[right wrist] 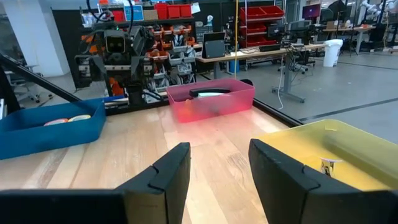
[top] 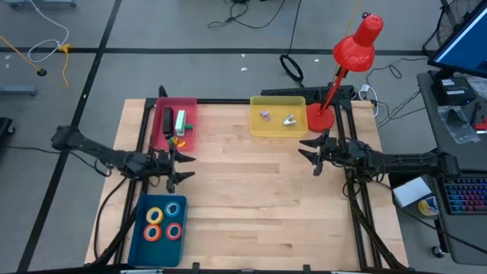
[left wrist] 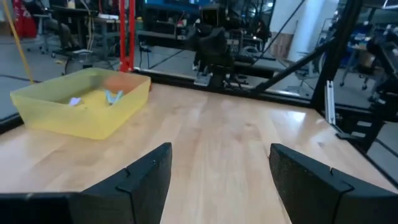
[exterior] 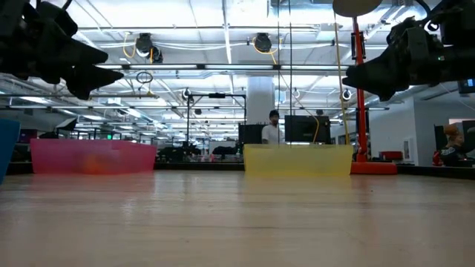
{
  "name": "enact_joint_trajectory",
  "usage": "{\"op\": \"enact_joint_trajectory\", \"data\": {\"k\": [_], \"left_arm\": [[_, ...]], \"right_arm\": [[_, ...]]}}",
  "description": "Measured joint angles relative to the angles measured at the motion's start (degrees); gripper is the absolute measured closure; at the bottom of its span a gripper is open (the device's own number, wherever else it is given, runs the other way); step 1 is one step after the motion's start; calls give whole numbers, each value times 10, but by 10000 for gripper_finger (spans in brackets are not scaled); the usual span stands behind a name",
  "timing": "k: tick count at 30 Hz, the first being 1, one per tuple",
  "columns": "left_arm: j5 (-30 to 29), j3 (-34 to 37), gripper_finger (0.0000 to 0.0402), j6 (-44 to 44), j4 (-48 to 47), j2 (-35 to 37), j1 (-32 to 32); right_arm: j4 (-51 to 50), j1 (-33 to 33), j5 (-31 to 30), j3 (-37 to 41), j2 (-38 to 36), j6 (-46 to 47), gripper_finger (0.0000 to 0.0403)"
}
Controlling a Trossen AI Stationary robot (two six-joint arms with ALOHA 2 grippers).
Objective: Pick and place Stapler, Stapler remover, tape
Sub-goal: Return to Home Position
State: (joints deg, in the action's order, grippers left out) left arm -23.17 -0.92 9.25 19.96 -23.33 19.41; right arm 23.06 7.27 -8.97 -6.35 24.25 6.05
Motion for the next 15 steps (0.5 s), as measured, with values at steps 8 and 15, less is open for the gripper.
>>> {"op": "enact_joint_trajectory", "data": {"k": [8,15], "left_arm": [[42,0,133,-29,-133,164,-2],[38,-1,133,-59,-167,216,13]], "right_arm": [[-22,0,-2,2,0,-21,245],[-7,11,-64,19,-32,-22,245]]}}
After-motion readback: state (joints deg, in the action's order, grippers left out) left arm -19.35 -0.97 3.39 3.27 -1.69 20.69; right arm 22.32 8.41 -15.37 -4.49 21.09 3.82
